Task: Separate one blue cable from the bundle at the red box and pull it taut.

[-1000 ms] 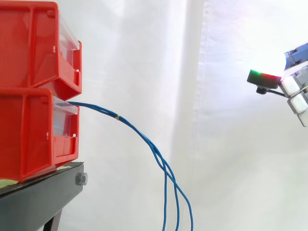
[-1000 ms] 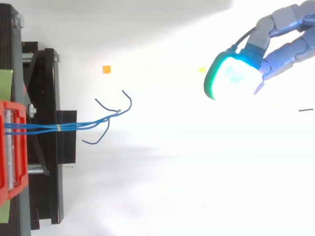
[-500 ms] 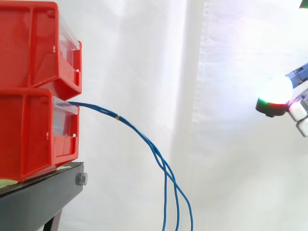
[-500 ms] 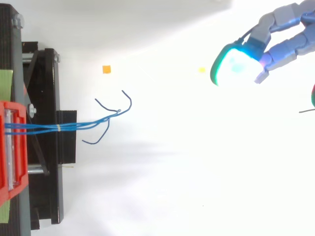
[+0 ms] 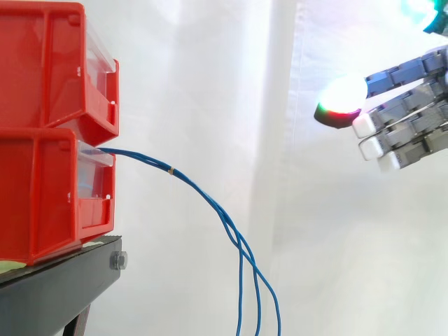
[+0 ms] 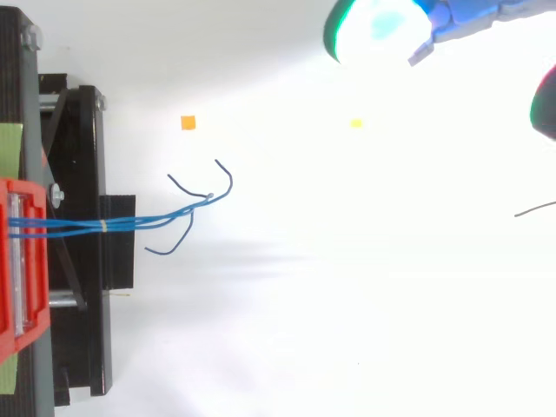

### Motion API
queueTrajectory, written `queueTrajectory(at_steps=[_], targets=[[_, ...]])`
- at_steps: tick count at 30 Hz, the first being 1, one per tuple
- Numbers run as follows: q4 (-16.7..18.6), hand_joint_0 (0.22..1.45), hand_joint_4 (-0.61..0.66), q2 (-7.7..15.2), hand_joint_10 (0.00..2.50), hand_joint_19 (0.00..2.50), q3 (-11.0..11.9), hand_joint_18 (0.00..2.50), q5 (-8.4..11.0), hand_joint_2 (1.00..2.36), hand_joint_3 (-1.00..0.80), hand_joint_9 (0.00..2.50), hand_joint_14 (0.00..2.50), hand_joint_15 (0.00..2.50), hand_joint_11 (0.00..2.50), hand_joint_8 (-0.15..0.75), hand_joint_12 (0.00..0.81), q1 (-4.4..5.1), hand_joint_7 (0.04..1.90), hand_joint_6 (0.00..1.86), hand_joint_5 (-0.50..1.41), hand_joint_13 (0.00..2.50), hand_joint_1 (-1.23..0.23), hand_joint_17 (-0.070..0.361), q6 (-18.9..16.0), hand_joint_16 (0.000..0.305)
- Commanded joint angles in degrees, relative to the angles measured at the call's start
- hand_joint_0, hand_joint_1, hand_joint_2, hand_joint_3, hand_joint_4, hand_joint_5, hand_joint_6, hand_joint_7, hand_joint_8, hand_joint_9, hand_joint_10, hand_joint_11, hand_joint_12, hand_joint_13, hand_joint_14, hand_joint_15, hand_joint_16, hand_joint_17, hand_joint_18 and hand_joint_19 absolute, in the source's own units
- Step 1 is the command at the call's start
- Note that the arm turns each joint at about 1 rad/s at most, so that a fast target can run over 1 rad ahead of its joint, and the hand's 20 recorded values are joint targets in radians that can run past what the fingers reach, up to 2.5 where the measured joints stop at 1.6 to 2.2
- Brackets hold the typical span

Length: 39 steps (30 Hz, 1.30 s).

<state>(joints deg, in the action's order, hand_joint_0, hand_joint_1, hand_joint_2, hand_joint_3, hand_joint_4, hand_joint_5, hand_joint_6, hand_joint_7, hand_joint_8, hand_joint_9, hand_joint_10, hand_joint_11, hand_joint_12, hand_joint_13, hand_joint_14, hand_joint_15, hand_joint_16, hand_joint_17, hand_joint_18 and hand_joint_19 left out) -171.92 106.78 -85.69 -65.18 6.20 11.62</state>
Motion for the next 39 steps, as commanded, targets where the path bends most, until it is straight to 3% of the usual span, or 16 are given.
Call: queueTrajectory(at_steps=[1,4,12,18,23,27,29,30,39], targets=[[2.37,0.53,0.15,2.03,0.01,0.38,0.00,0.34,1.20,1.00,-0.50,0.62,0.01,0.35,0.39,0.265,0.344,0.40,0.81,0.50,-0.20,0.56,-0.59,0.083,0.69,0.037],[4.92,0.53,0.15,4.67,0.01,0.38,0.79,0.35,1.64,1.00,-0.50,0.63,0.01,0.35,0.39,0.263,0.344,0.48,0.80,0.50,-0.20,0.56,-0.59,0.083,0.16,0.037],[8.70,0.53,0.16,7.13,0.01,0.38,1.93,0.36,1.90,1.00,-0.50,0.63,0.01,0.35,0.39,0.264,0.343,0.75,0.80,0.50,-0.20,0.57,-0.59,0.081,1.39,0.036],[9.58,0.53,0.16,8.97,0.01,0.38,2.72,0.36,2.08,1.00,-0.50,0.63,0.01,0.35,0.39,0.267,0.343,0.92,0.80,0.50,-0.19,0.57,-0.59,0.080,2.09,0.036],[9.67,0.53,0.16,15.74,0.01,0.38,7.82,0.36,0.93,1.00,-0.50,0.63,0.01,0.35,0.39,0.265,0.344,1.01,0.80,0.50,-0.19,0.57,-0.59,0.080,-1.07,0.036],[9.41,0.53,0.16,19.17,0.01,0.38,11.51,0.36,-0.21,1.00,-0.50,0.63,0.01,0.35,0.39,0.267,0.343,0.92,0.80,0.50,-0.19,0.57,-0.59,0.080,-1.60,0.036],[9.41,0.54,0.17,19.61,0.01,0.39,12.39,0.36,-0.47,1.00,-0.50,0.63,0.01,0.35,0.39,0.267,0.343,0.92,0.80,0.50,-0.19,0.57,-0.59,0.080,-1.60,0.036],[9.32,0.54,0.17,21.72,0.01,0.38,14.50,0.36,-1.70,1.00,-0.50,0.63,0.01,0.35,0.39,0.267,0.342,0.92,0.80,0.50,-0.19,0.57,-0.59,0.080,-1.95,0.036],[11.51,0.54,0.17,25.93,0.01,0.38,17.31,0.36,-2.67,1.00,-0.50,0.63,0.01,0.36,0.40,0.267,0.344,2.07,0.80,0.50,-0.19,0.57,-0.59,0.080,-3.27,0.036]])
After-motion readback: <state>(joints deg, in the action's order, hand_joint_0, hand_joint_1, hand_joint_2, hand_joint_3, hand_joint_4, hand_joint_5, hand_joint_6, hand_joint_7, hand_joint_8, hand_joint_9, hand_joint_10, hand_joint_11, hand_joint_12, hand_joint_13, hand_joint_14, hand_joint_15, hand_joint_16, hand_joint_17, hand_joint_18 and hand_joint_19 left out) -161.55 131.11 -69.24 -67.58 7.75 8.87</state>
